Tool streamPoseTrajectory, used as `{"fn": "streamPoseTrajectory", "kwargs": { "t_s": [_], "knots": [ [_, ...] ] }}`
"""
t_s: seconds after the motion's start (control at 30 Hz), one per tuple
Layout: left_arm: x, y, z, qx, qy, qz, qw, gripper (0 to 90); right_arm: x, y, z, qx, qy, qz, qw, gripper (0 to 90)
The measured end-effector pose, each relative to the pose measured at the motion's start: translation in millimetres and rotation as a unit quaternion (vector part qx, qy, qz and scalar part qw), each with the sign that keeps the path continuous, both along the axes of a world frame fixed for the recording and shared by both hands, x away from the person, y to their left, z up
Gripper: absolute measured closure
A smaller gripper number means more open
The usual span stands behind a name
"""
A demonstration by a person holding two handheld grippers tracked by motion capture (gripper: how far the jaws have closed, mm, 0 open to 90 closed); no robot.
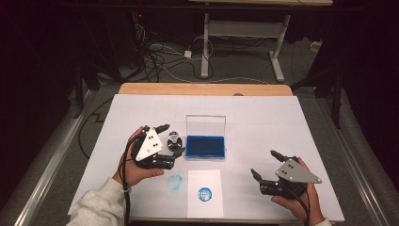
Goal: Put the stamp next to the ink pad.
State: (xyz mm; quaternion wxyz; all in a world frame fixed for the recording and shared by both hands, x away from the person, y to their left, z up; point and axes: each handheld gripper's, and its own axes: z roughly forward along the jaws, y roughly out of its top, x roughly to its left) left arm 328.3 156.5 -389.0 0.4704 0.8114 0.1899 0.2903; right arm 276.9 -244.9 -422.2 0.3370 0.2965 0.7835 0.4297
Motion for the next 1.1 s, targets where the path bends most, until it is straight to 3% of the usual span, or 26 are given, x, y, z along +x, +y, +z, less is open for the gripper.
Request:
{"fn": "streamPoseTrajectory", "kwargs": {
  "t_s": [0.17, 0.33, 0.77, 1.1],
  "knots": [
    [-5.9, 3.1, 0.5, -0.003, -0.007, -0.003, 1.0000, 15.3, -0.6, 0.4, 0.1, 0.000, -0.001, 0.001, 1.0000, 16.1],
    [-11.8, 4.5, -1.0, 0.012, -0.015, -0.004, 0.9998, 15.3, -1.1, 0.5, 0.4, 0.000, -0.003, 0.002, 1.0000, 16.1],
    [-23.1, 14.6, -6.6, 0.020, -0.042, 0.003, 0.9989, 15.2, -3.7, 1.4, 0.5, 0.000, -0.006, 0.001, 1.0000, 16.2],
    [-27.2, 26.5, -16.6, 0.028, -0.042, 0.015, 0.9986, 15.2, -5.4, 1.1, 0.0, -0.001, -0.009, 0.000, 1.0000, 16.3]
  ]
}}
